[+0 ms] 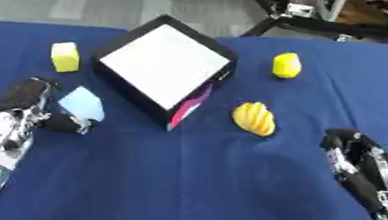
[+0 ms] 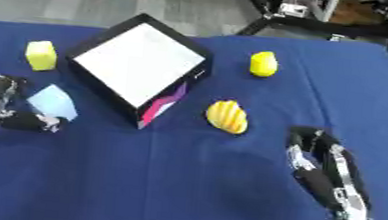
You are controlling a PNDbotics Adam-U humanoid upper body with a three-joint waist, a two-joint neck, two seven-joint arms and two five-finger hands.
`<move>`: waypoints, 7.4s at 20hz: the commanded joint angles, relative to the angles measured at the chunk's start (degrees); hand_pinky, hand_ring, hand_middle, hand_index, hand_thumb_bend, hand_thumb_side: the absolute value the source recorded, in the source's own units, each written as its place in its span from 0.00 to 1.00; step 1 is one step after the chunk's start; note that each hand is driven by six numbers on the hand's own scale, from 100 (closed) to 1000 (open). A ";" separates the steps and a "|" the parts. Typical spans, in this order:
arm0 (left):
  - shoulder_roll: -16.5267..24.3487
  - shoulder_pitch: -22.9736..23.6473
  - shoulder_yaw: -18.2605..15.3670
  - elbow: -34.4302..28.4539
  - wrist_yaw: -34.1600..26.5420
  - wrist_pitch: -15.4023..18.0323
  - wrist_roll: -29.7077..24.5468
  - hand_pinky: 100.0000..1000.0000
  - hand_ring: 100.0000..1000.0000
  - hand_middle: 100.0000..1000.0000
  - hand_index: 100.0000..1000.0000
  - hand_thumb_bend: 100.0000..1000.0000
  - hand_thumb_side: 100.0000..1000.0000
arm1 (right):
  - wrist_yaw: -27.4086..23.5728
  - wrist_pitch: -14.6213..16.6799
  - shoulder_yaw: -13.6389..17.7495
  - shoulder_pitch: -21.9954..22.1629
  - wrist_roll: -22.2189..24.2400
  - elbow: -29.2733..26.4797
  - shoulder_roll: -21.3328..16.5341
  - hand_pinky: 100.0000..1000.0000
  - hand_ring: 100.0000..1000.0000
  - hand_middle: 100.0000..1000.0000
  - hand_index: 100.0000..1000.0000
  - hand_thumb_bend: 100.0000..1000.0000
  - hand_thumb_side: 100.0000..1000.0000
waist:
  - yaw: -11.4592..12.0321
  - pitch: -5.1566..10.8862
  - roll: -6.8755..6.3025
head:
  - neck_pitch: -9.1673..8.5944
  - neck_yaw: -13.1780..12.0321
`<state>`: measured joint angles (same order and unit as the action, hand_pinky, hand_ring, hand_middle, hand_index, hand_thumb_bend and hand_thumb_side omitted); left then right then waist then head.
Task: Pick up objects on the table and place them in the box.
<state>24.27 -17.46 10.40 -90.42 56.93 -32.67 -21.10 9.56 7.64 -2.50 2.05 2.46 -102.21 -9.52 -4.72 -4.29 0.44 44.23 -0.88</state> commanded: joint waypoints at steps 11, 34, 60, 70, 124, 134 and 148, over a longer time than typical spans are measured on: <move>0.55 -3.86 -1.38 -2.93 -2.20 -2.89 13.13 0.61 0.37 0.30 0.54 0.42 0.24 | -0.19 0.08 0.13 -0.41 0.03 -0.36 -0.81 0.69 0.61 0.54 0.66 0.00 0.41 | -0.11 1.64 -0.32 | -0.11 -0.04; -15.93 -39.38 1.64 42.09 -7.83 3.74 22.14 0.67 0.42 0.36 0.59 0.54 0.25 | -1.05 0.24 -1.36 -0.88 1.44 -0.09 0.03 0.69 0.61 0.54 0.66 0.00 0.42 | -3.74 1.81 0.88 | -0.11 -3.51; 4.80 -43.52 -0.88 36.62 1.03 16.51 -7.54 0.85 0.77 0.77 0.93 0.85 0.33 | -0.49 0.07 -0.77 -0.22 0.97 0.28 -0.78 0.69 0.60 0.54 0.66 0.00 0.41 | -2.36 2.91 -0.40 | -0.11 -2.54; 7.56 -40.34 -4.56 45.11 17.92 17.94 -15.26 0.83 0.75 0.74 0.90 0.69 0.27 | -0.29 0.15 -0.70 -0.12 0.86 0.27 -1.02 0.69 0.60 0.54 0.66 0.00 0.41 | -2.28 2.95 -0.55 | -0.11 -2.16; 4.97 -43.11 -0.99 36.97 11.41 14.45 4.75 0.71 0.44 0.39 0.60 0.29 0.24 | -0.41 0.09 -1.27 -2.87 1.41 -0.22 -0.25 0.69 0.60 0.54 0.66 0.00 0.41 | -5.14 -1.17 -0.51 | -0.11 -8.65; -0.34 -41.95 7.89 34.80 9.75 23.04 -6.92 0.73 0.53 0.50 0.69 0.34 0.25 | -0.66 0.10 -1.30 -3.24 1.60 -0.17 -0.05 0.69 0.60 0.54 0.66 0.00 0.41 | -5.88 -0.81 -0.23 | -0.11 -8.46; 5.38 -37.03 4.83 20.22 -2.65 18.38 -3.12 0.82 0.69 0.71 0.89 0.77 0.58 | -0.27 0.24 -0.67 -3.25 1.26 -0.27 -0.24 0.69 0.60 0.54 0.66 0.00 0.41 | -4.99 -0.61 0.04 | -0.11 -7.79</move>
<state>26.87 -53.48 16.28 -66.21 57.01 -13.44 -25.50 9.14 7.73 -3.67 -0.59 3.85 -101.52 -8.86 -9.74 -6.55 0.46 44.22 -8.86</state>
